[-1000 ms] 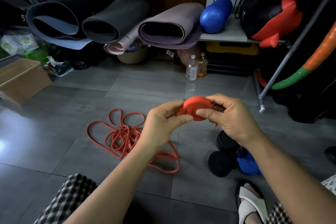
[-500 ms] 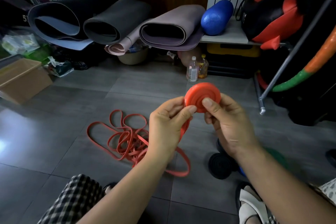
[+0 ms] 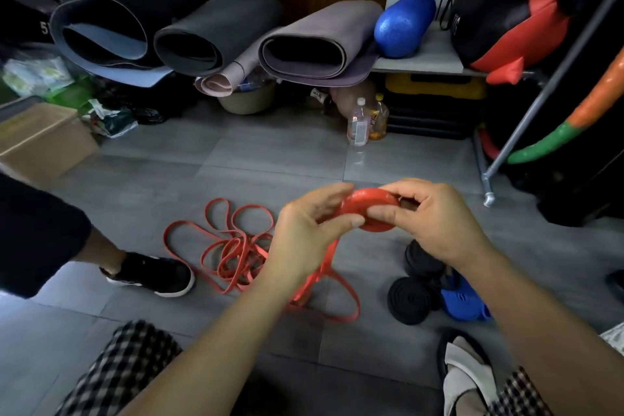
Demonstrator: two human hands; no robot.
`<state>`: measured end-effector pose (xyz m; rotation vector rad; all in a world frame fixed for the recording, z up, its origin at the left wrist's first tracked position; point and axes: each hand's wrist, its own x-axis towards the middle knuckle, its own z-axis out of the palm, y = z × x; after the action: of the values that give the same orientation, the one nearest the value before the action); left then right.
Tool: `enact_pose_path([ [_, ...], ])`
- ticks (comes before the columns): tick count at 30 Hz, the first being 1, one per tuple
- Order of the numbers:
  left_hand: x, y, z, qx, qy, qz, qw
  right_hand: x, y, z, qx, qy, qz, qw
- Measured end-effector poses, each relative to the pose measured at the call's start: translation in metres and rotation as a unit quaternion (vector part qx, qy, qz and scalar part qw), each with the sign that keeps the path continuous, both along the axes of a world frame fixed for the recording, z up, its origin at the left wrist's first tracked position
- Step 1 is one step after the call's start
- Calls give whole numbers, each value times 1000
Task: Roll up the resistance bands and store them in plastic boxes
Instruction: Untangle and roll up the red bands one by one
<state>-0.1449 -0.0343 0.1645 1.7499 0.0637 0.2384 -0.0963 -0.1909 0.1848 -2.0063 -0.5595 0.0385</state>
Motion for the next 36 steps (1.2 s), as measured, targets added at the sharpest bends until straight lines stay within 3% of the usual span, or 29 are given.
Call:
enact_pose_path([
  [3, 2, -5, -8, -73, 32, -4, 997, -2, 2, -2, 127, 97, -12, 987],
  [7, 0, -15, 0, -134, -1, 6, 991, -3, 4, -6, 223, 164, -55, 959],
  [12, 0, -23, 18, -68, -114, 32, 991, -6, 5, -5, 351, 206, 12, 914],
  [14, 4, -16, 17, -22, -128, 30, 991, -4, -1, -1, 270, 191, 9, 944],
  [16, 10, -6, 7, 112, -120, 32, 986, 2, -11, 1, 80, 113, -26, 990],
  [18, 12, -4, 0, 264, -109, -3, 958, 6, -17, -1, -64, 33, -16, 997],
  [20, 10, -11, -5, 321, -119, -31, 939, 5, -17, -5, -109, 5, 20, 994],
  [22, 8, -18, -6, 268, -107, -23, 957, 3, -16, -7, -119, -19, 19, 993],
  [24, 10, -21, -4, 98, -55, -10, 994, 5, -18, -7, -77, -17, 4, 997],
  [26, 12, -19, -2, -13, -9, -24, 1000, 5, -20, -5, 9, 40, -12, 999],
  [31, 9, -23, 2, -109, 7, -40, 993, 2, -19, -2, 171, 132, -59, 975],
  [36, 8, -31, 31, -152, -104, -1, 983, -5, -6, 7, 394, 182, -25, 901],
])
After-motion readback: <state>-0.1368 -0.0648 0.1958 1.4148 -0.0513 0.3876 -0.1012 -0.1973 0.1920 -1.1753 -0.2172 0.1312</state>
